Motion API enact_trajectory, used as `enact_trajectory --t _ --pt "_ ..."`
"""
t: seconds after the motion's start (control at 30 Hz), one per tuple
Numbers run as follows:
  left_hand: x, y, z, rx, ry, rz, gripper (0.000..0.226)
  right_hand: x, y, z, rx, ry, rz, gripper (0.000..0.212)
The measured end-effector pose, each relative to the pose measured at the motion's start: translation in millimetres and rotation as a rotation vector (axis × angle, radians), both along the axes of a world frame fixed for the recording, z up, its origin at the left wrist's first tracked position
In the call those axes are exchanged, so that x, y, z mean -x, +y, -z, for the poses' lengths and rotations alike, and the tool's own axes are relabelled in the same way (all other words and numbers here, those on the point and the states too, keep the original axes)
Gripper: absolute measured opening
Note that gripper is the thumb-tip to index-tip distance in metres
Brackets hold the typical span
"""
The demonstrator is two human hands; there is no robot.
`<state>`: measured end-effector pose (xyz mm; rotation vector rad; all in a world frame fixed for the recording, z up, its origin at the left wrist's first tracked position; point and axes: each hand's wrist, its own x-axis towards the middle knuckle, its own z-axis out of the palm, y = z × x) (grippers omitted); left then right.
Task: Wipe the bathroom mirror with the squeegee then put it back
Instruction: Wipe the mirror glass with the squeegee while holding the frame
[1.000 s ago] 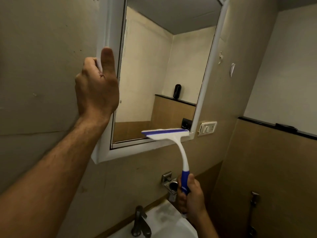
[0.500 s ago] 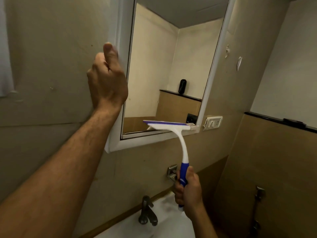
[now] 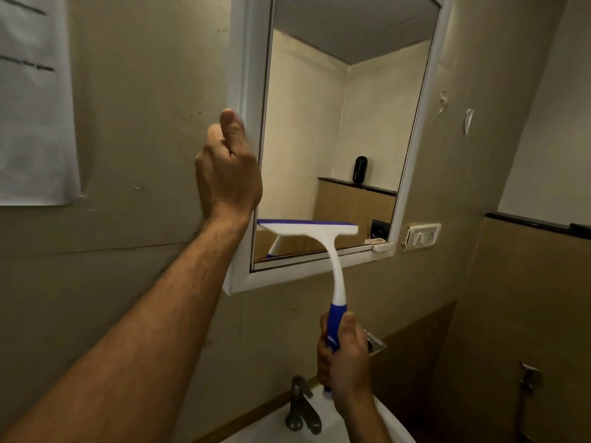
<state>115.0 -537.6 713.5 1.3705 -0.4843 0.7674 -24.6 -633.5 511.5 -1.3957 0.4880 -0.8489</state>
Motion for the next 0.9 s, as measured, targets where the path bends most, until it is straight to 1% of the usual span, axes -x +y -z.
enact_trajectory --t 0.1,0.17,0.27,0.33,0.43,0.5,0.6,0.67,0.77,0.83,0.9 --pt "-1 0 1 0.003 0.004 0.018 0.048 -2 -5 -25 0.031 -0.019 -0.002 0.051" --pt "-1 0 1 0.007 0.002 0.028 0.05 -4 -9 -43 0.029 -0.063 -0.031 0.046" --pt "0 0 0 0.003 0.006 0.031 0.05 -8 -8 -44 0.004 -0.091 -0.064 0.048" --pt "0 0 0 0.005 0.004 0.024 0.049 -7 -6 -26 0.006 -0.061 -0.052 0.051" --pt "0 0 0 0.001 0.009 0.008 0.048 -2 1 8 -0.045 -0.024 -0.015 0.048" --pt "-1 -2 0 0.004 0.004 0.013 0.047 4 2 17 -0.048 0.0 -0.023 0.053" --pt "-1 -1 0 0.007 0.006 0.01 0.048 6 -9 2 0.021 0.01 0.0 0.053" --pt "0 -1 0 -0.002 0.006 0.011 0.048 3 -26 -18 0.017 -0.024 0.01 0.051" --pt "5 0 0 -0.016 0.019 0.013 0.04 1 -51 -40 -0.004 -0.057 0.033 0.053" --pt "7 1 0 -0.017 0.018 0.008 0.041 1 -62 -36 0.011 -0.052 0.044 0.054" --pt "8 2 -1 -0.024 0.013 -0.002 0.043 3 -67 -17 0.009 -0.03 0.053 0.055"
